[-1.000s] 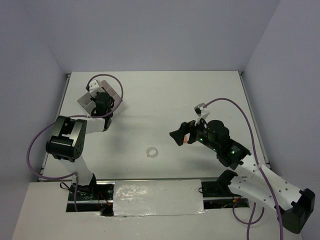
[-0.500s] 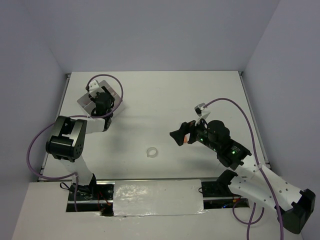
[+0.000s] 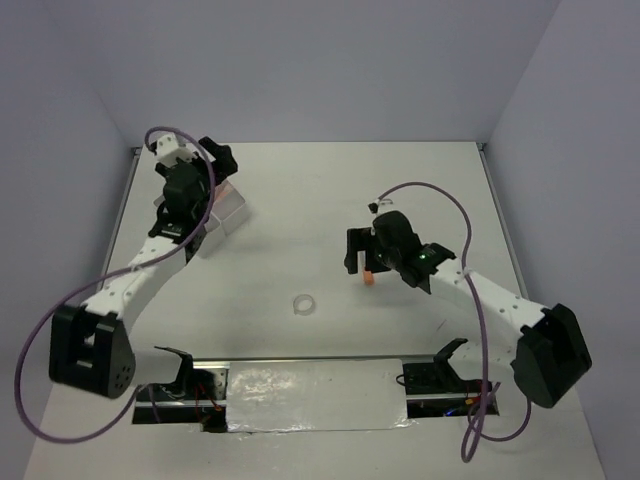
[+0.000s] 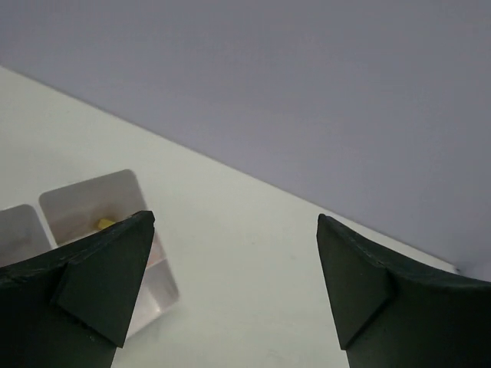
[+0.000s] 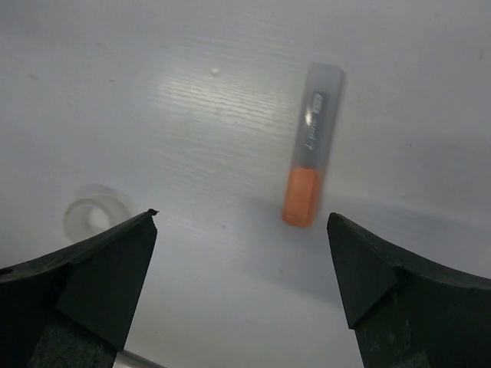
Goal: Sort the stationery into containers
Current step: Pick up the stationery from the center of the board.
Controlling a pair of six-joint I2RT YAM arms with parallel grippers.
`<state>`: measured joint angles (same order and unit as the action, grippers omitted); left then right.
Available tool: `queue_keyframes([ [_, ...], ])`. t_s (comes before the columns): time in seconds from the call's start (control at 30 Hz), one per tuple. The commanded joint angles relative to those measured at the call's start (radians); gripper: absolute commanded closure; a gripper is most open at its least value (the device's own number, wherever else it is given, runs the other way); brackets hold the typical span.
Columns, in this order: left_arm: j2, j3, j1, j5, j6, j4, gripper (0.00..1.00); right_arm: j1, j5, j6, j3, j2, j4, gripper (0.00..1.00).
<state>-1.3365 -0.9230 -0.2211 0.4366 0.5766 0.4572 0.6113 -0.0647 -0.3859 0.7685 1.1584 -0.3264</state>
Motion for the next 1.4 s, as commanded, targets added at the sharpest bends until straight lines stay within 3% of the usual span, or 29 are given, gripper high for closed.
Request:
queue_keyframes([
  [0.0, 0.144, -0.05, -0.02, -0.14, 0.069, -0.302, 0.01, -0.015, -0.092, -0.016, 0.054, 0.084, -0.103, 0.0],
  [0.17, 0.265, -0.007, -0.112, -0.239, 0.091, -0.553, 0.01, -0.048, -0.08, -0.001, 0.061, 0.21, -0.092, 0.04],
  [0.3, 0.336, 0.082, -0.202, -0.234, 0.092, -0.612, 0.01, -0.064, -0.05, 0.015, 0.087, 0.282, -0.079, 0.12],
  [0.4, 0.376, 0.119, -0.21, -0.248, 0.095, -0.638, 0.01, -0.064, -0.058, 0.027, 0.123, 0.365, -0.092, 0.19],
  [0.53, 0.395, 0.151, -0.215, -0.263, 0.095, -0.658, 0.01, -0.067, -0.032, 0.039, 0.135, 0.425, -0.069, 0.41],
  [0.77, 0.381, 0.147, -0.216, -0.259, 0.092, -0.7, 0.01, -0.058, -0.038, 0.061, 0.13, 0.483, -0.085, 0.52],
  [0.87, 0.362, 0.145, -0.216, -0.283, 0.104, -0.68, 0.01, -0.05, -0.044, 0.064, 0.129, 0.489, -0.082, 0.69],
  [0.97, 0.343, 0.148, -0.216, -0.35, 0.14, -0.641, 0.01, -0.027, -0.015, 0.076, 0.112, 0.436, -0.057, 1.0],
  [1.13, 0.315, 0.19, -0.25, -0.573, 0.312, -0.468, 0.01, 0.149, -0.017, 0.117, 0.071, 0.189, 0.065, 1.0],
  [1.27, 0.28, 0.197, -0.342, -0.575, 0.414, -0.303, 0.01, 0.225, 0.008, 0.044, 0.045, 0.036, 0.167, 1.0],
  [1.37, 0.261, 0.182, -0.392, -0.527, 0.45, -0.278, 0.03, 0.251, 0.029, -0.014, 0.012, -0.04, 0.248, 1.0],
])
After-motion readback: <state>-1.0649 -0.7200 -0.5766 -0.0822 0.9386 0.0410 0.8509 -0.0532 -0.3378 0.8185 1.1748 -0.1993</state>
